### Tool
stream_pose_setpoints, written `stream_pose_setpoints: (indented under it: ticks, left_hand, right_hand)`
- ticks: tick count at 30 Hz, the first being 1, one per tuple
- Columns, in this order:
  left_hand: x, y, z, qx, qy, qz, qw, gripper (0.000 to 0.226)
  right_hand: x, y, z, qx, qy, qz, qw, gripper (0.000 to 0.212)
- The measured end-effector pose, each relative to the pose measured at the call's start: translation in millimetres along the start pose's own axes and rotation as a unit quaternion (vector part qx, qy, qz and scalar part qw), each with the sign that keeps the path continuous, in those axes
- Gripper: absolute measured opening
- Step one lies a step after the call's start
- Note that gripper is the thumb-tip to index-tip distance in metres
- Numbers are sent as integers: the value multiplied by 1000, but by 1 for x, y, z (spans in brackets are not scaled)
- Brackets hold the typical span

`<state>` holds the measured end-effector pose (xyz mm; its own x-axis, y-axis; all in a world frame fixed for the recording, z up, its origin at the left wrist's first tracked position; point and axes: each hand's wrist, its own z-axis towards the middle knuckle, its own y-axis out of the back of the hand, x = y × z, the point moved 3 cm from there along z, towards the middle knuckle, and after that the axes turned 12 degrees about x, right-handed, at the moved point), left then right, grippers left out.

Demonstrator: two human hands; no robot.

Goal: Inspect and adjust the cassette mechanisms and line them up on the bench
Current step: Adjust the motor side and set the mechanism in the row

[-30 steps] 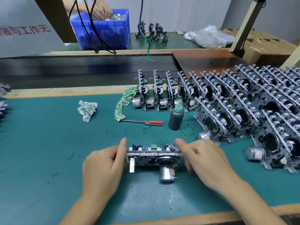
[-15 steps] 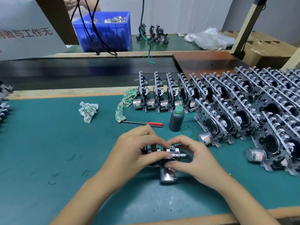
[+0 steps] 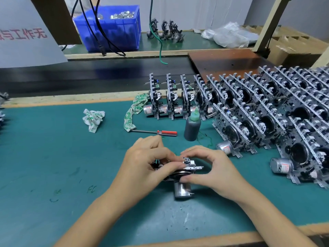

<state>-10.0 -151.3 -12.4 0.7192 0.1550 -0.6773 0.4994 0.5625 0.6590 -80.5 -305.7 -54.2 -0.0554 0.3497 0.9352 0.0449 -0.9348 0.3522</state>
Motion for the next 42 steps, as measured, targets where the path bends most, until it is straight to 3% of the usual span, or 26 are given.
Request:
stream_pose_setpoints:
  ticks: [9, 12, 16, 20, 23, 29, 34, 36, 39, 42]
  left_hand:
    - [0, 0, 1, 3, 4, 8, 1000, 16]
    - [1, 0, 1, 3, 11, -1, 1000, 19]
    - [4, 0, 1, 8, 16, -29, 999, 19]
    - [5, 0, 1, 7, 10, -40, 999, 16]
    - [4, 1, 0, 5, 9, -37, 999, 15]
    - [5, 1, 0, -3, 12, -36, 999, 8]
    - [4, 1, 0, -3, 5, -33, 999, 20]
    - [4, 1, 0, -4, 4, -31, 1000, 23]
    - [3, 0, 0, -1, 5, -22, 1000, 23]
    - [4, 1, 1, -3, 8, -30, 1000, 21]
  right_hand:
    - [-1, 1, -1, 9, 11, -11, 1000, 39]
    - [-3, 4, -7, 16, -5, -89, 996, 44]
    - [-6, 6, -21, -39, 20, -278, 960, 51]
    - [-10, 10, -27, -56, 55, -295, 952, 44]
    - [-12, 9, -27, -67, 85, -293, 950, 27]
    - [-12, 9, -28, -73, 80, -339, 935, 27]
    - [-2, 7, -27, -55, 76, -420, 903, 32]
    - [0, 10, -26, -55, 61, -367, 927, 34]
    - [1, 10, -21, -38, 35, -181, 982, 44]
    - [2, -1, -12, -17, 32, -78, 996, 39]
